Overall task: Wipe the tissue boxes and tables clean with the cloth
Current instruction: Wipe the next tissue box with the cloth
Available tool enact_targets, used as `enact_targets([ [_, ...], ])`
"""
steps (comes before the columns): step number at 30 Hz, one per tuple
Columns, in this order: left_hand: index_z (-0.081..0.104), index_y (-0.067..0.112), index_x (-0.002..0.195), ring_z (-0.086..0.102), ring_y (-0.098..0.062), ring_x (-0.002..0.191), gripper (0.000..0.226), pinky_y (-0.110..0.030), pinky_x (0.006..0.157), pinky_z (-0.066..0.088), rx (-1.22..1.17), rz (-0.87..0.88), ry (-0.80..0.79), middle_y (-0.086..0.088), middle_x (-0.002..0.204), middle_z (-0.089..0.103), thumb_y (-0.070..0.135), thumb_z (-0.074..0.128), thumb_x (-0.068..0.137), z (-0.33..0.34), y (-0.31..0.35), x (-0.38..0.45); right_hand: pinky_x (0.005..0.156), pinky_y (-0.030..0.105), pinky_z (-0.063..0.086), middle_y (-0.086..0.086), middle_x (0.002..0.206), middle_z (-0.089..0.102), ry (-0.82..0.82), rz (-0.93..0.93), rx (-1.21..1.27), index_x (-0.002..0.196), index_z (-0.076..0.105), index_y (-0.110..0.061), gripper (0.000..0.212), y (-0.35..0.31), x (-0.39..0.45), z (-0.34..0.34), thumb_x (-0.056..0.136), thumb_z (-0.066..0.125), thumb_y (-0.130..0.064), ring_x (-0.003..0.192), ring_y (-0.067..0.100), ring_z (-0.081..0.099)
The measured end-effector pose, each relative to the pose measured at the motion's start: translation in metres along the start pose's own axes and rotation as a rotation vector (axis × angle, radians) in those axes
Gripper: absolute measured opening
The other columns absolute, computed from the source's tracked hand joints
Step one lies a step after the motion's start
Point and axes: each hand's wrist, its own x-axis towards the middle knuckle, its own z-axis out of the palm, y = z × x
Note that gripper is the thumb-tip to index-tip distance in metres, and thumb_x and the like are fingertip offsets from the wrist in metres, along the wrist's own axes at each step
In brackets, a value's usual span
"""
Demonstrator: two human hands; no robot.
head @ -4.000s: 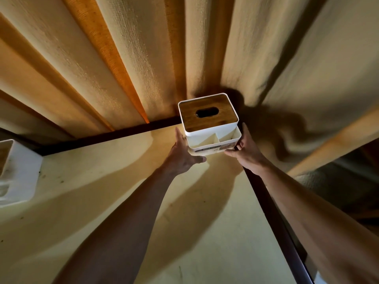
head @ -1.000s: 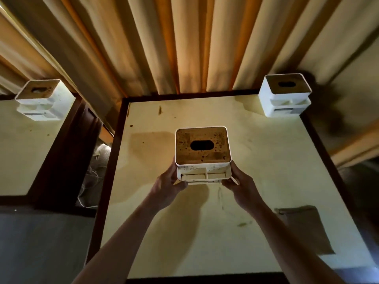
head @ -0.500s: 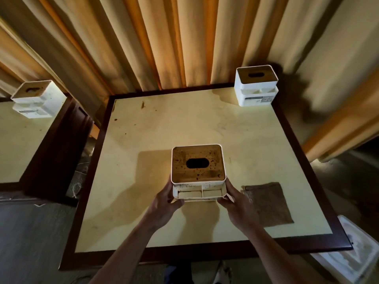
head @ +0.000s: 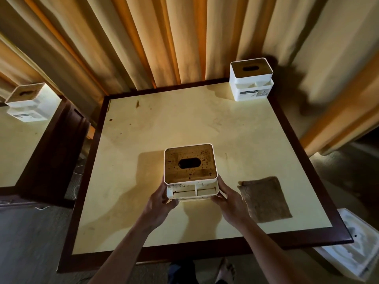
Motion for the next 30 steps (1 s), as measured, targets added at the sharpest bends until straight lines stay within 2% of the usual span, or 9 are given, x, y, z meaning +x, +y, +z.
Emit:
enact_targets([
  [3, 0.036, 0.020, 0.151, 0.060, -0.024, 0.121, 0.078, -0.046, 0.106, 0.047, -0.021, 0.000, 0.001, -0.002, 0.130, 0.065, 0.000, 0.065, 0.081, 0.001, -0.003, 0.004, 0.087, 0.004, 0.043, -0.011, 0.127, 0.063, -0.011, 0.020, 0.018, 0.151, 0.032, -0.027, 0.070, 0.003, 0.004, 0.000, 0.092, 0.060, -0.001, 0.106, -0.020, 0.054],
  [8, 0.025, 0.025, 0.157, 0.049, -0.027, 0.135, 0.098, -0.048, 0.107, 0.045, -0.094, 0.023, -0.031, -0.002, 0.149, 0.050, -0.014, 0.063, 0.076, -0.001, -0.007, 0.004, 0.100, 0.019, 0.046, -0.014, 0.137, 0.055, -0.070, 0.019, -0.020, 0.152, 0.026, -0.037, 0.078, 0.009, 0.008, -0.002, 0.092, 0.059, 0.000, 0.125, -0.001, 0.052],
  [12, 0.028, 0.003, 0.153, 0.022, -0.021, 0.151, 0.101, -0.036, 0.104, 0.041, -0.270, 0.008, 0.268, 0.012, 0.158, 0.020, 0.021, 0.064, 0.060, -0.012, 0.014, 0.005, 0.087, 0.012, 0.045, -0.018, 0.142, 0.030, -0.054, -0.021, -0.170, 0.154, 0.012, -0.037, 0.072, 0.007, -0.004, -0.014, 0.098, 0.055, -0.020, 0.127, 0.003, 0.042],
  [17, 0.013, 0.026, 0.159, -0.003, -0.010, 0.152, 0.106, -0.043, 0.123, 0.010, 0.397, 0.186, 0.168, 0.004, 0.168, -0.003, 0.056, 0.075, 0.079, -0.034, 0.054, 0.049, 0.062, -0.001, 0.042, -0.002, 0.126, 0.061, 0.073, -0.213, -0.555, 0.141, 0.043, -0.027, 0.047, 0.024, -0.025, -0.068, 0.098, 0.055, -0.013, 0.078, -0.013, 0.058],
  [19, 0.002, 0.029, 0.160, -0.017, -0.008, 0.150, 0.121, -0.039, 0.121, 0.000, 0.580, 0.215, -0.007, 0.006, 0.166, -0.014, 0.072, 0.071, 0.070, -0.027, 0.081, 0.065, 0.065, -0.005, 0.037, 0.002, 0.132, 0.059, 0.030, -0.260, -0.767, 0.134, 0.056, -0.021, 0.040, 0.034, -0.029, -0.097, 0.094, 0.061, -0.015, 0.093, -0.001, 0.062],
  [21, -0.012, 0.033, 0.157, -0.033, -0.005, 0.145, 0.138, -0.042, 0.120, -0.011, 0.804, 0.244, -0.168, 0.009, 0.161, -0.029, 0.095, 0.057, 0.055, -0.019, 0.098, 0.081, 0.079, 0.007, 0.045, 0.000, 0.145, 0.048, -0.032, -0.344, -0.991, 0.133, 0.057, -0.022, 0.045, 0.045, -0.029, -0.123, 0.090, 0.067, -0.030, 0.112, 0.014, 0.062],
  [23, -0.024, 0.035, 0.153, -0.042, -0.004, 0.139, 0.143, -0.046, 0.118, -0.018, 1.028, 0.232, -0.284, 0.010, 0.155, -0.040, 0.098, 0.053, 0.051, -0.014, 0.106, 0.095, 0.098, 0.035, 0.048, -0.002, 0.163, 0.014, -0.210, -0.362, -1.170, 0.147, 0.038, -0.028, 0.064, 0.052, -0.024, -0.141, 0.090, 0.051, -0.055, 0.142, 0.020, 0.034],
  [26, -0.032, 0.033, 0.150, -0.046, -0.006, 0.136, 0.149, -0.047, 0.115, -0.022, 1.204, 0.171, -0.400, 0.010, 0.152, -0.044, 0.091, 0.063, 0.051, -0.009, 0.118, 0.104, 0.117, 0.046, 0.021, -0.006, 0.157, -0.033, -0.452, -0.390, -1.372, 0.155, -0.002, -0.034, 0.084, 0.055, -0.010, -0.162, 0.084, 0.026, -0.068, 0.146, 0.019, -0.016],
  [30, -0.034, 0.029, 0.149, -0.043, -0.010, 0.138, 0.153, -0.050, 0.119, -0.017, 1.281, 0.080, -0.491, 0.008, 0.154, -0.042, 0.084, 0.069, 0.051, -0.006, 0.129, 0.108, 0.122, 0.049, 0.010, -0.004, 0.154, -0.038, -0.562, -0.500, -1.457, 0.152, -0.019, -0.031, 0.089, 0.063, 0.008, -0.171, 0.086, 0.028, -0.067, 0.145, 0.018, -0.027],
])
